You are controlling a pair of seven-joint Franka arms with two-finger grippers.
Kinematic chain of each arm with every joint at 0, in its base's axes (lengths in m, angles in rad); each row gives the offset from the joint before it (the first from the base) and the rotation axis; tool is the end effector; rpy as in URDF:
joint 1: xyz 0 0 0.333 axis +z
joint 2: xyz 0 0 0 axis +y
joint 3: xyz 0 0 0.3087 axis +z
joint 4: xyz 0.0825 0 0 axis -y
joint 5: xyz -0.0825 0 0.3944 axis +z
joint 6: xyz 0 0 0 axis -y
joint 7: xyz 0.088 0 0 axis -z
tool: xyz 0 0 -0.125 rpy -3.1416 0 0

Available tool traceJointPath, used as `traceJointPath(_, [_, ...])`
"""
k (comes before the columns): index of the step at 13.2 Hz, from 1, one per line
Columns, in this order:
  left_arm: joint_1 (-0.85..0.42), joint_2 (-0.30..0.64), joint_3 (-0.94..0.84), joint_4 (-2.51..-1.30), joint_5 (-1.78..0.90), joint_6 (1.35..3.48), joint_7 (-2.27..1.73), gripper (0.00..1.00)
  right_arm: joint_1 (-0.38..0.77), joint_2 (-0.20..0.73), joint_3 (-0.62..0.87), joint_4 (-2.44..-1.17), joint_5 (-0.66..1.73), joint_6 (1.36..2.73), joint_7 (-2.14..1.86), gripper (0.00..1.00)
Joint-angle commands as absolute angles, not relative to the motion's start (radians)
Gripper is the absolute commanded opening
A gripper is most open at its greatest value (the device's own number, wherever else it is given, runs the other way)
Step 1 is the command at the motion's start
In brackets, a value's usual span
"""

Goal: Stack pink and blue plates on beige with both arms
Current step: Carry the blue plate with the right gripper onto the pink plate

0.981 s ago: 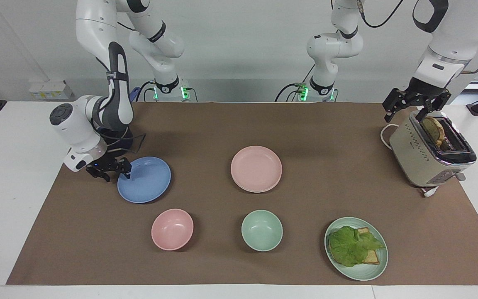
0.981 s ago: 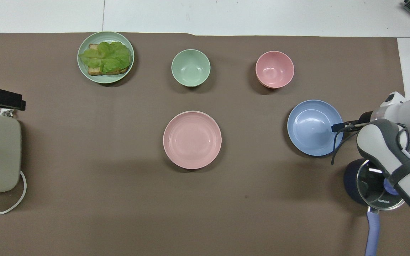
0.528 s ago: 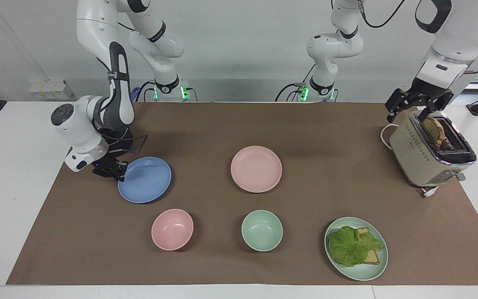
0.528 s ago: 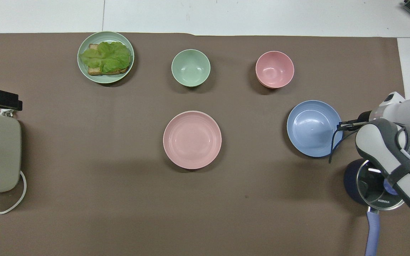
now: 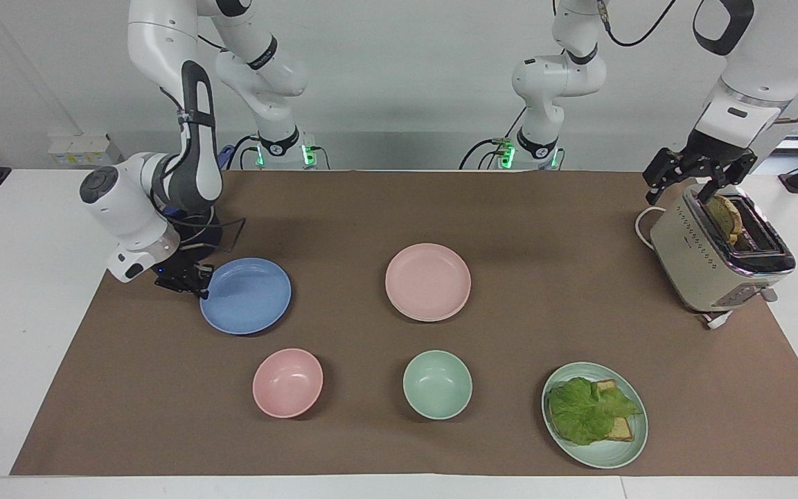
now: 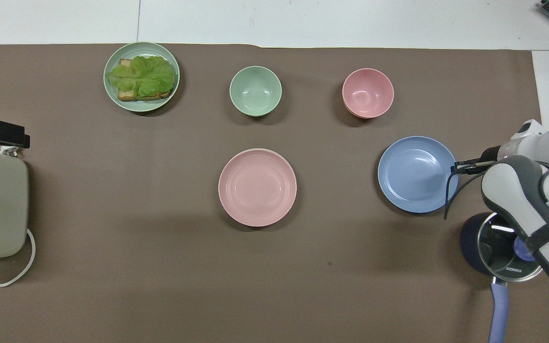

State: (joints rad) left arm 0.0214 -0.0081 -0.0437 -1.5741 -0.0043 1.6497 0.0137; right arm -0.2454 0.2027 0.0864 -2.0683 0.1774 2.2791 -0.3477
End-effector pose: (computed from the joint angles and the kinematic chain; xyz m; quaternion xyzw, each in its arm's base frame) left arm 0.5720 -0.0134 0.6095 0.9990 -0.0179 0.0418 0.0022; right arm 0.5807 -0.0869 0.3044 -0.9964 -0.0358 -0.0229 0.0727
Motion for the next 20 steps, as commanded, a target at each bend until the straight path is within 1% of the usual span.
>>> traceJointPath(1, [0.026, -0.014, -0.046, -1.575, 0.011, 1.637, 0.012, 1.0, -0.168, 0.097, 0.094, -2.085, 0.204, 2.198, -0.252, 0.0])
traceJointPath(2, [0.025, -0.014, -0.046, -1.577, 0.011, 1.637, 0.012, 1.0, -0.128, 0.083, 0.094, -2.085, 0.204, 2.192, -0.227, 0.0])
traceJointPath(4, [0.025, -0.014, -0.046, -1.577, 0.011, 1.637, 0.012, 1.0, -0.036, 0.086, 0.092, -2.079, 0.203, 2.21, -0.117, 0.0])
traceJointPath(8, [0.025, -0.014, -0.046, -1.577, 0.011, 1.637, 0.012, 1.0, 0.144, 0.138, 0.092, -1.974, 0.192, 2.224, 0.133, 0.0])
traceJointPath(12, [0.025, -0.014, -0.046, -1.577, 0.011, 1.637, 0.012, 1.0, 0.296, 0.187, 0.094, -1.951, 0.193, 2.252, 0.313, 0.0])
traceJointPath(15, [0.025, -0.014, -0.046, -1.575, 0.011, 1.637, 0.012, 1.0, 0.354, 0.21, 0.094, -1.948, 0.201, 2.266, 0.365, 0.0])
traceJointPath(17, [0.025, -0.014, -0.046, -1.577, 0.011, 1.637, 0.012, 1.0, 0.368, 0.245, 0.094, -1.941, 0.202, 2.315, 0.388, 0.0])
traceJointPath(19, [0.025, -0.014, -0.046, -1.577, 0.011, 1.637, 0.012, 1.0, 0.394, 0.29, 0.094, -1.901, 0.202, 2.322, 0.414, 0.0])
traceJointPath(20, [0.025, -0.015, -0.046, -1.577, 0.011, 1.637, 0.012, 1.0, 0.394, 0.298, 0.094, -1.888, 0.202, 2.322, 0.425, 0.0])
